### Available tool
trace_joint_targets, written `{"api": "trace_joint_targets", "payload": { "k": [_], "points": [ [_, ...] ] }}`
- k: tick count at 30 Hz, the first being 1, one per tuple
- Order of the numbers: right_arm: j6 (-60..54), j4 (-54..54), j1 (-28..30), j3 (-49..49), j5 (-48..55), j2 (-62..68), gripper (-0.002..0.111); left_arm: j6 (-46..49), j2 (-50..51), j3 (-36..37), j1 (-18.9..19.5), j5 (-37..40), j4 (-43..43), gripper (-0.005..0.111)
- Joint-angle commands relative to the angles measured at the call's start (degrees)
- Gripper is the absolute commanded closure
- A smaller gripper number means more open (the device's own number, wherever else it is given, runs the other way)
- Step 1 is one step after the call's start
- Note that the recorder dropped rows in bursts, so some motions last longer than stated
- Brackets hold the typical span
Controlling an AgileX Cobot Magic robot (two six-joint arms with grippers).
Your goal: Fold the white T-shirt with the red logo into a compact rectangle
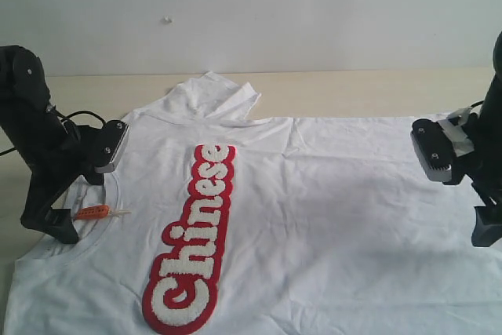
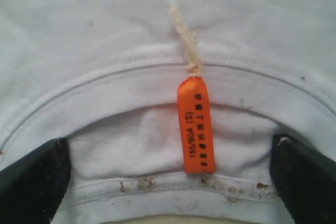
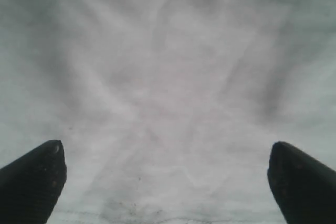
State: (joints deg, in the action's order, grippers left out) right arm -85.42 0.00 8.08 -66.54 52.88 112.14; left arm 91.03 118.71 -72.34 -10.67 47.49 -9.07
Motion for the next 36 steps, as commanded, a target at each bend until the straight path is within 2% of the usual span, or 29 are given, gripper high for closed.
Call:
{"api": "trace_joint_targets", "payload": {
  "k": [1,6,14,25,31,33,34,36],
  "points": [
    [2.2,-5.7,0.9,0.7,2.4,1.0,0.003,0.1,0.9,0.2,-0.2,-1.1,-0.3,0.001],
    [3.5,-6.6,0.9,4.3,-3.1,1.1,0.003,0.1,0.9,0.2,-0.2,-1.3,-0.3,0.001],
    [3.5,3.5,0.9,4.5,-4.8,1.5,0.003,0.1,0.9,0.2,-0.2,-2.4,-0.3,0.001],
    [9.0,1.8,0.9,4.5,-5.9,4.5,0.005,0.1,1.0,0.2,-0.2,-2.9,-0.6,0.001],
    [9.1,-0.8,0.9,4.5,-5.8,4.8,0.019,0.0,1.0,0.2,-0.2,-2.9,-0.8,0.001],
    [9.2,-0.8,0.9,4.5,-5.6,4.8,0.028,0.0,1.0,0.2,-0.2,-2.9,-0.8,0.001],
    [9.2,-0.9,0.9,4.5,-5.6,4.8,0.04,0.0,1.0,0.2,-0.2,-3.2,-0.8,0.001],
    [9.8,-2.2,0.9,4.5,-5.8,4.8,0.071,0.0,1.0,0.2,-0.2,-3.3,-0.9,0.001]
  ]
}}
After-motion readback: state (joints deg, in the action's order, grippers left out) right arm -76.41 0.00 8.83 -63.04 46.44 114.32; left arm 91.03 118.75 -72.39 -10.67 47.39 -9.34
